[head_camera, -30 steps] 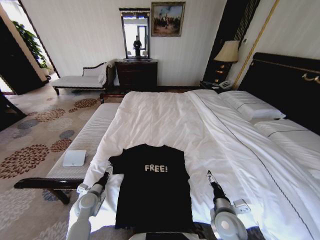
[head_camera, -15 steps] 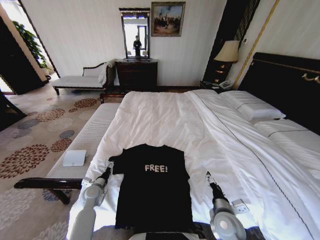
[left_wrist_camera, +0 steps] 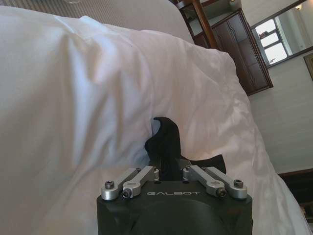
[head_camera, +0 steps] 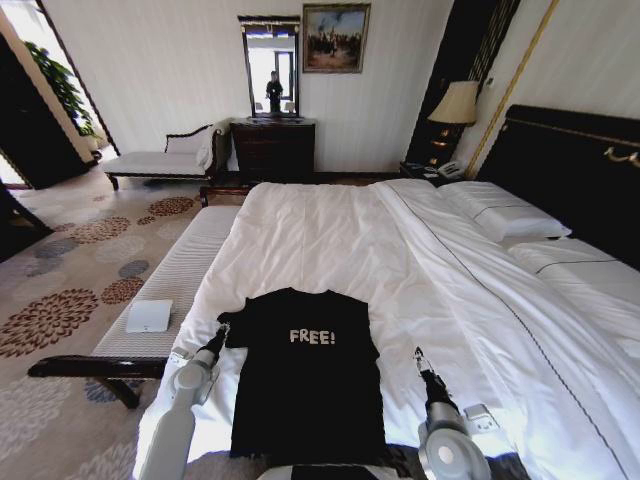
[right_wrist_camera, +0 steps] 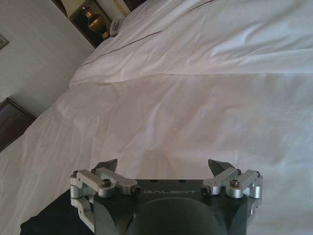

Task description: Fold the clothes on the bed.

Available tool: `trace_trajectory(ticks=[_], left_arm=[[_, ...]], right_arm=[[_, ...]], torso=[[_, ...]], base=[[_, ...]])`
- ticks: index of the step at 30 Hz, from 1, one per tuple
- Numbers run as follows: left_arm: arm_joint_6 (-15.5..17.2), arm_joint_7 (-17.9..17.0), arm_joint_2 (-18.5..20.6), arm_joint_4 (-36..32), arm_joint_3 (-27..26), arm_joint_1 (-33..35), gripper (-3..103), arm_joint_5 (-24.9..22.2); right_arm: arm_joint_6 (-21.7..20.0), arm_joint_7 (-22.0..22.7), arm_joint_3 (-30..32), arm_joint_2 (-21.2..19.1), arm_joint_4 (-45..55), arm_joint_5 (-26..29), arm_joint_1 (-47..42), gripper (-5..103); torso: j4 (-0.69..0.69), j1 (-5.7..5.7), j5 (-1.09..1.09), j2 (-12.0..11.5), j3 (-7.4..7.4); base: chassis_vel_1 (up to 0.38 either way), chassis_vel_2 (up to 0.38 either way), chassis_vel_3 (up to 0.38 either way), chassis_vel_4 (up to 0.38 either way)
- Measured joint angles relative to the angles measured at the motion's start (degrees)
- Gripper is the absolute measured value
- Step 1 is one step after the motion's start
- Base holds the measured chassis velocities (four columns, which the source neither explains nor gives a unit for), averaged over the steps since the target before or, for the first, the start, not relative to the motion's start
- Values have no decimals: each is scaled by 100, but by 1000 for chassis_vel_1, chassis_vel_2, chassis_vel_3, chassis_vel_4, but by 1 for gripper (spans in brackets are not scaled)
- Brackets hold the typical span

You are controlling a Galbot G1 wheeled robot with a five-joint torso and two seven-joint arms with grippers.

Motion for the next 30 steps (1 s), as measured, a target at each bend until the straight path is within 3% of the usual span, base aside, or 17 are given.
trace_trajectory(ticks=[2, 5, 20, 23, 26, 29, 30], left_arm=[[0, 0, 18, -34, -12, 27, 15, -8], [1, 0, 49, -119, -31, 103, 2, -14], [89, -26, 69, -225, -52, 226, -2, -8], [92, -28, 45, -174, -48, 184, 14, 2], [93, -28, 25, -130, -41, 151, 19, 18], [92, -31, -4, -69, -40, 94, 35, 31], [92, -31, -4, -69, -40, 94, 35, 31]], right_arm=[[0, 2, -10, 9, -16, -10, 9, 100], [1, 5, -17, 18, -54, -18, 42, 100], [26, 11, -19, 3, -126, -14, 99, 100], [38, 11, 3, -25, -136, -8, 86, 100], [44, 13, 14, -38, -141, -1, 85, 100], [47, 17, 16, -44, -165, 3, 89, 100], [47, 17, 16, -44, -165, 3, 89, 100]], torso=[[0, 0, 0, 0, 0], [0, 0, 0, 0, 0], [0, 0, 0, 0, 0], [0, 0, 1, 0, 0], [0, 0, 0, 0, 0], [0, 0, 1, 0, 0], [0, 0, 1, 0, 0]], base=[[0, 0, 0, 0], [0, 0, 0, 0], [0, 0, 0, 0], [0, 0, 0, 0], [0, 0, 0, 0], [0, 0, 0, 0], [0, 0, 0, 0]])
